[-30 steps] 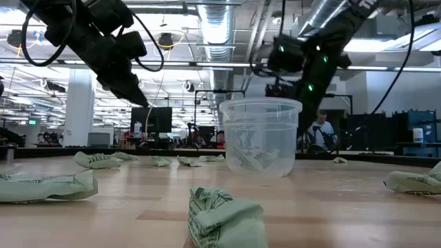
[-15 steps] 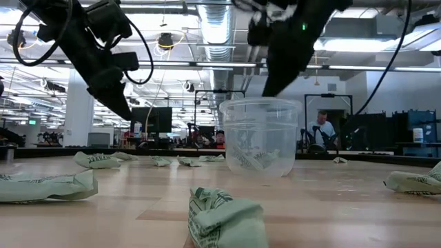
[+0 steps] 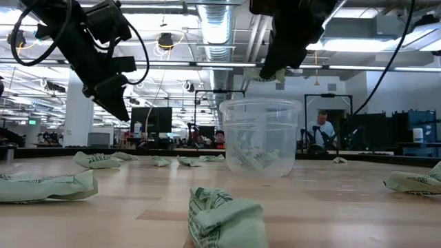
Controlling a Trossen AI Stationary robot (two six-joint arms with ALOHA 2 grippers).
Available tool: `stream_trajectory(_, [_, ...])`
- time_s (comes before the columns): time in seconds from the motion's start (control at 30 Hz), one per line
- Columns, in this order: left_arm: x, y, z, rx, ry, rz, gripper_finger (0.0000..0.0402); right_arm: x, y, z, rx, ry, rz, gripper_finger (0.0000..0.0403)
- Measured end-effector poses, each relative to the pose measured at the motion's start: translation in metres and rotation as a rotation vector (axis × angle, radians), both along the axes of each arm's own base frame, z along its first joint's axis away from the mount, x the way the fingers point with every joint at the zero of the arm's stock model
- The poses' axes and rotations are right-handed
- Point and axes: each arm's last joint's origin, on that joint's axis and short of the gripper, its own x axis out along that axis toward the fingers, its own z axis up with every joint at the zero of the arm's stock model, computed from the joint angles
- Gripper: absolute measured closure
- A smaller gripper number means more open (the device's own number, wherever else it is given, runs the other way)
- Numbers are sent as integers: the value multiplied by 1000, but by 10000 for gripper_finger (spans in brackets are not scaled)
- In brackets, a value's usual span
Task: Pick and place Stevia / Truvia into bins
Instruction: Put the stevia packet into the transparent container
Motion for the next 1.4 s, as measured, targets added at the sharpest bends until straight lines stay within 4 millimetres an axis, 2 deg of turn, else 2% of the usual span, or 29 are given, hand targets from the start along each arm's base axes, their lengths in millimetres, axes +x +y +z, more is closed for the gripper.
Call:
stream_trajectory(0.13, [0, 0, 0, 0, 0, 0, 265, 2, 0, 1, 5, -21, -1, 384])
stream_trajectory(0.5, [5, 1, -4, 12, 28, -23, 265, 2, -9, 1, -2, -12, -27, 309])
stream_trajectory(0.8, [21, 16, -28, -104, 52, -24, 265, -8, -17, -4, -119, 97, -83, 309])
stream_trajectory(1.07, [25, 26, -49, -202, 108, -13, 265, -19, -23, -8, -223, 185, -208, 312])
stream_trajectory(1.4, [27, 33, -63, -299, 118, 30, 249, -19, -17, -8, -228, 158, -255, 312])
